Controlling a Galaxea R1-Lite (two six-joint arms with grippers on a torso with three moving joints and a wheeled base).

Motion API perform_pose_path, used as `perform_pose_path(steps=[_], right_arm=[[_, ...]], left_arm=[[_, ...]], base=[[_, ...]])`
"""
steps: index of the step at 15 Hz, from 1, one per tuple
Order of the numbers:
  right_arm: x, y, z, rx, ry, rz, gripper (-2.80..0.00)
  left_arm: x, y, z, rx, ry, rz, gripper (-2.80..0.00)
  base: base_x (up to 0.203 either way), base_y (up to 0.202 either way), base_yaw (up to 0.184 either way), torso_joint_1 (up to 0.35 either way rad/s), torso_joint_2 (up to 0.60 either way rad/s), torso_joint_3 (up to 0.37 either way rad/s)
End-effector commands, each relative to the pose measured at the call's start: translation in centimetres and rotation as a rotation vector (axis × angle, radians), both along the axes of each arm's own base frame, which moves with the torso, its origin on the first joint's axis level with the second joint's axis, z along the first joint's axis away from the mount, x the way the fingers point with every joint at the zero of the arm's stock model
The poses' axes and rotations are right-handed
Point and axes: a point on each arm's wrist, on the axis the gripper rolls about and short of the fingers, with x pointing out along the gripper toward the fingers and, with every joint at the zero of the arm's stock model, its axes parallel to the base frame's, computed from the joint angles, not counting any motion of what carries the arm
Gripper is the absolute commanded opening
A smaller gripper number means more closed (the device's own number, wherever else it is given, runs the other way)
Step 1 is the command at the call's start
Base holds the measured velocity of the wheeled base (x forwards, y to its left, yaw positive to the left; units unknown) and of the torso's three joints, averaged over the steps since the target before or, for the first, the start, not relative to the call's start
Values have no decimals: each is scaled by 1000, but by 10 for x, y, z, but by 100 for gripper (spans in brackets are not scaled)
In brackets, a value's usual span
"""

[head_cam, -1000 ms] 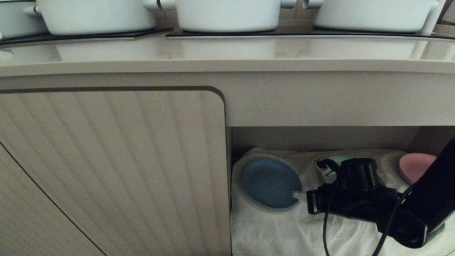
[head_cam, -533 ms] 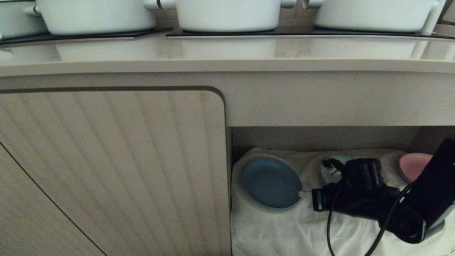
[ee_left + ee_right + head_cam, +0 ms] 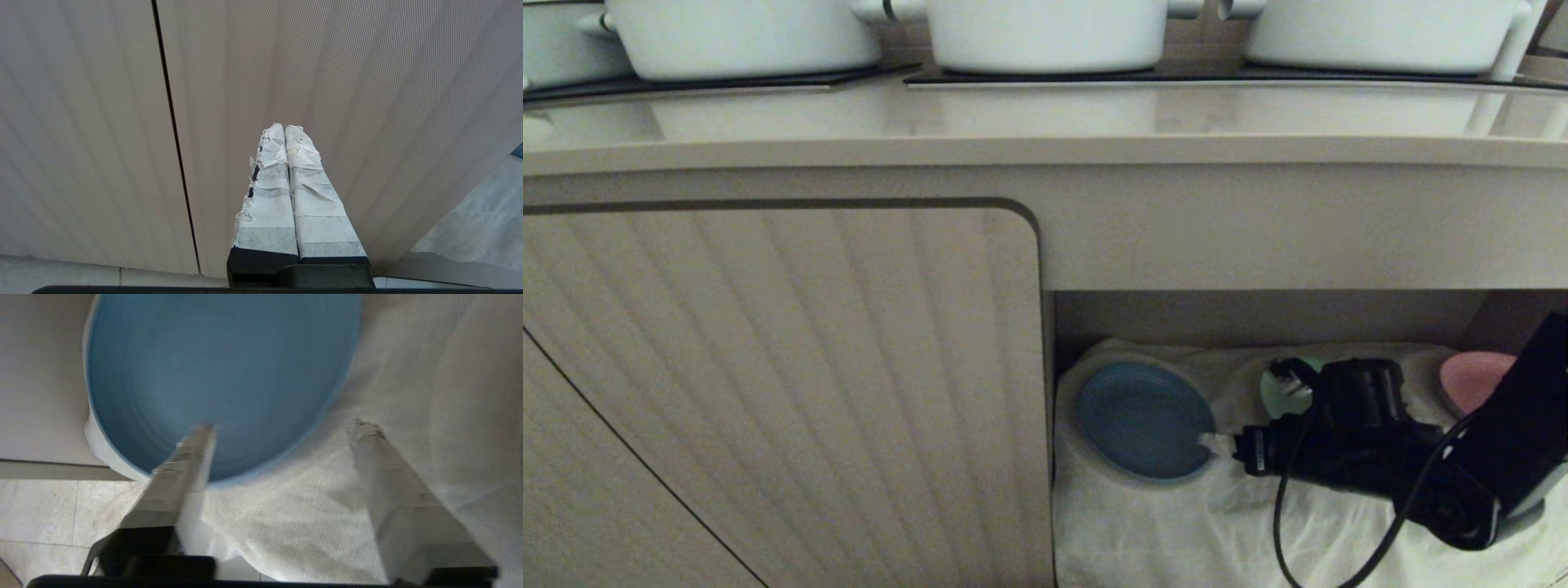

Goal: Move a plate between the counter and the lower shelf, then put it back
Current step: Pick up the plate in the cupboard

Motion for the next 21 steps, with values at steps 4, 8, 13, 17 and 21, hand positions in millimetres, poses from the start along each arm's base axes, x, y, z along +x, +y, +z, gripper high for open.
perform_pose_path(steps=[4,8,13,17,21], right_arm=[[8,3,-3,7,-4,4,0],[17,7,-2,40,37,-21,0],[22,11,-4,48,61,-23,0],[27,16,2,92,55,-35,0],[26,19,2,90,58,-22,0]], left_arm=[[0,0,0,-1,-2,1,-280],[0,0,0,-1,0,1,-280],[0,0,0,-1,0,1,-280],[0,0,0,-1,-1,1,-280],[0,0,0,-1,-2,1,-280]], base=[[0,0,0,0,0,0],[0,0,0,0,0,0],[0,0,0,0,0,0],[0,0,0,0,0,0],[0,0,0,0,0,0]])
